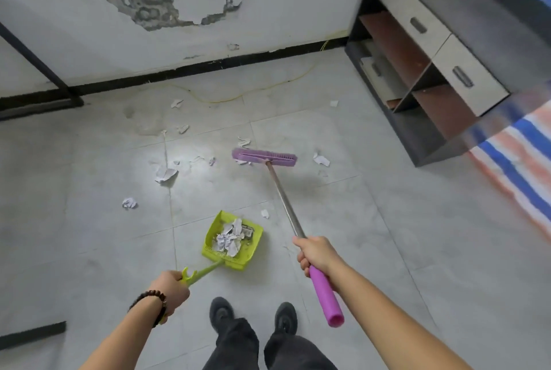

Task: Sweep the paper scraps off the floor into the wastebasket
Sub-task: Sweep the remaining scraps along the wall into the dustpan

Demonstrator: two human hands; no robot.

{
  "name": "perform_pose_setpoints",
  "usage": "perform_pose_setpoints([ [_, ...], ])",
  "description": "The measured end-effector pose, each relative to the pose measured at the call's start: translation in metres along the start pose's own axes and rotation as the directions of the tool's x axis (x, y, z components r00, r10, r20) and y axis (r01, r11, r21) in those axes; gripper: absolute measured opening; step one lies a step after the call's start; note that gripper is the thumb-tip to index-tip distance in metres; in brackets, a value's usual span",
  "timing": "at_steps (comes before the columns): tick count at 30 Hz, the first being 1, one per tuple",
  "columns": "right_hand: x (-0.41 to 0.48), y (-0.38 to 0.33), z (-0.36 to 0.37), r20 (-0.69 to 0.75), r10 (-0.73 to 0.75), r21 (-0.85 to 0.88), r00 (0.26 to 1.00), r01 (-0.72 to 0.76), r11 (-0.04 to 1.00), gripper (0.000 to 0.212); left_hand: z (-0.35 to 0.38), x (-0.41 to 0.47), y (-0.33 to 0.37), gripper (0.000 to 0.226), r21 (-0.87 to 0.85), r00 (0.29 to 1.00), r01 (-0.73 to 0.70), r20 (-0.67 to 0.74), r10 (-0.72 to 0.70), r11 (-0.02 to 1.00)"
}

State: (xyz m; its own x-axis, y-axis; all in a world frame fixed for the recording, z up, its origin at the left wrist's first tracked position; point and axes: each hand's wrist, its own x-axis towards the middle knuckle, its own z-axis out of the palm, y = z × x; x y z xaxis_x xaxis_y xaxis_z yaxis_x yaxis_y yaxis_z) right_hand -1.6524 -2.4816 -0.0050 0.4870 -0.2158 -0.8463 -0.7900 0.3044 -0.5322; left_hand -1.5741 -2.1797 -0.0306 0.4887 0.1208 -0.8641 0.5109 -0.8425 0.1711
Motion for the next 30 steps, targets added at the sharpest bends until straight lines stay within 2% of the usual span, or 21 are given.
perform_pose_setpoints([
  [5,0.056,-0.040,-0.023,-0.164,0.006,0.114,0.986,0.013,0.993,0.021,0.001,0.024,0.044,0.020,0.239,0.997,-0.079,0.004,0.080,0.968],
  [8,0.101,-0.061,-0.035,-0.245,0.037,0.145,0.969,-0.001,0.989,0.022,0.006,0.036,0.062,0.019,0.285,0.995,-0.101,0.029,0.097,0.953],
  [13,0.159,-0.060,-0.053,-0.303,0.121,0.038,0.945,-0.115,0.993,0.022,0.005,0.067,0.085,0.021,0.323,0.994,-0.114,0.036,0.108,0.940],
  [15,0.162,-0.039,-0.052,-0.285,0.189,-0.017,0.940,-0.202,0.979,0.020,0.001,0.072,0.092,0.017,0.330,0.993,-0.115,0.046,0.105,0.937],
  [17,0.146,-0.003,-0.045,-0.208,0.315,-0.015,0.926,-0.325,0.946,0.020,-0.004,0.071,0.092,0.015,0.345,0.994,-0.111,0.061,0.096,0.932],
  [20,0.099,0.053,-0.039,-0.014,0.521,0.035,0.853,-0.520,0.853,0.017,-0.012,0.067,0.087,0.016,0.354,0.995,-0.097,0.070,0.077,0.930],
  [22,0.073,0.081,-0.042,0.030,0.588,0.026,0.808,-0.589,0.808,0.013,-0.018,0.064,0.085,0.017,0.352,0.996,-0.083,0.065,0.064,0.932],
  [23,0.066,0.090,-0.043,-0.004,0.596,0.053,0.803,-0.595,0.802,0.012,-0.021,0.064,0.084,0.018,0.355,0.996,-0.080,0.063,0.062,0.931],
  [25,0.061,0.100,-0.044,-0.184,0.535,0.099,0.825,-0.526,0.845,0.018,-0.028,0.063,0.082,0.019,0.354,0.996,-0.077,0.073,0.054,0.932],
  [27,0.059,0.092,-0.045,-0.327,0.435,0.048,0.839,-0.446,0.894,0.035,-0.034,0.063,0.081,0.022,0.330,0.996,-0.055,0.079,0.031,0.943],
  [30,0.058,0.071,-0.044,-0.342,0.376,0.115,0.861,-0.359,0.926,0.045,-0.033,0.062,0.075,0.031,0.314,0.997,-0.046,0.075,0.023,0.948],
])
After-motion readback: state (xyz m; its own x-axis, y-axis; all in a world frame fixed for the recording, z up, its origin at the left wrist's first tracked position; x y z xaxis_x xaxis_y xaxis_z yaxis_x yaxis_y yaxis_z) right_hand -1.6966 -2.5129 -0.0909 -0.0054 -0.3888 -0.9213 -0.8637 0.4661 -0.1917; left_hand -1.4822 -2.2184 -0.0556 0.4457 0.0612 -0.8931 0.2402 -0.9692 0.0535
